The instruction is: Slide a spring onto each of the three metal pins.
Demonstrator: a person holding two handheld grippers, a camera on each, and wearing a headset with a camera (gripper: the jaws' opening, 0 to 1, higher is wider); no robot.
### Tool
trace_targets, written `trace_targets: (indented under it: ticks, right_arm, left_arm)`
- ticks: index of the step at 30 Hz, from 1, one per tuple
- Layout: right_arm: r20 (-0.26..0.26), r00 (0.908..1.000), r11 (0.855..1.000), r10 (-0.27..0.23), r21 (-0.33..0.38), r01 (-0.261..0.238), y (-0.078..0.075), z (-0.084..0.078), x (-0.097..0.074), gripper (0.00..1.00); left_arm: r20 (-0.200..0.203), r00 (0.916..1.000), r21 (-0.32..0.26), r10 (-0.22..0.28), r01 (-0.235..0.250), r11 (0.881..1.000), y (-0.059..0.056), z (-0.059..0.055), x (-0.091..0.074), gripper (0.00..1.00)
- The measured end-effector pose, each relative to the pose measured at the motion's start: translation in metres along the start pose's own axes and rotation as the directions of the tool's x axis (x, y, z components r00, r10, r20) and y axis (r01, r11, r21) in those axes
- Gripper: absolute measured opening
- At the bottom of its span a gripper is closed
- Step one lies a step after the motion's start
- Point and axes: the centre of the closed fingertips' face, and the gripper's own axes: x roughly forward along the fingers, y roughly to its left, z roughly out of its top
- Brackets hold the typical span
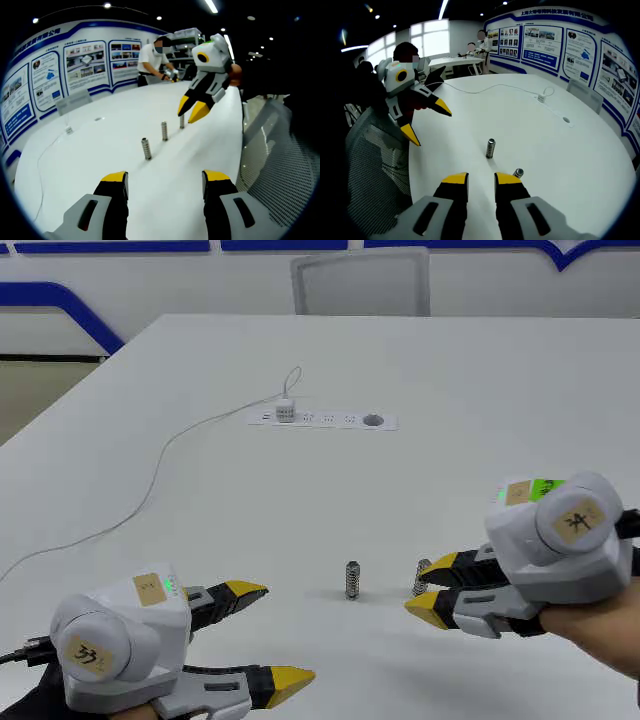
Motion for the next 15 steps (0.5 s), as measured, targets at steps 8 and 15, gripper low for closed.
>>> trace_targets:
  ticks: [8,15]
  right_arm:
    - [0.066,0.9971,0.999,-0.037,0.037,0.035,-0.005,-0.012,-0.025,0.23]
    - [0.103,0.9906,0.993,-0.089,0.082,0.081,-0.016,-0.022,-0.044,0.26]
  left_arm:
    - [-0.002,1.0,0.0,-0.002,0.002,1.0,0.0,0.0,0.001,0.61]
    - [-0.001,1.0,-0.001,-0.003,0.003,1.0,0.0,0.0,0.001,0.62]
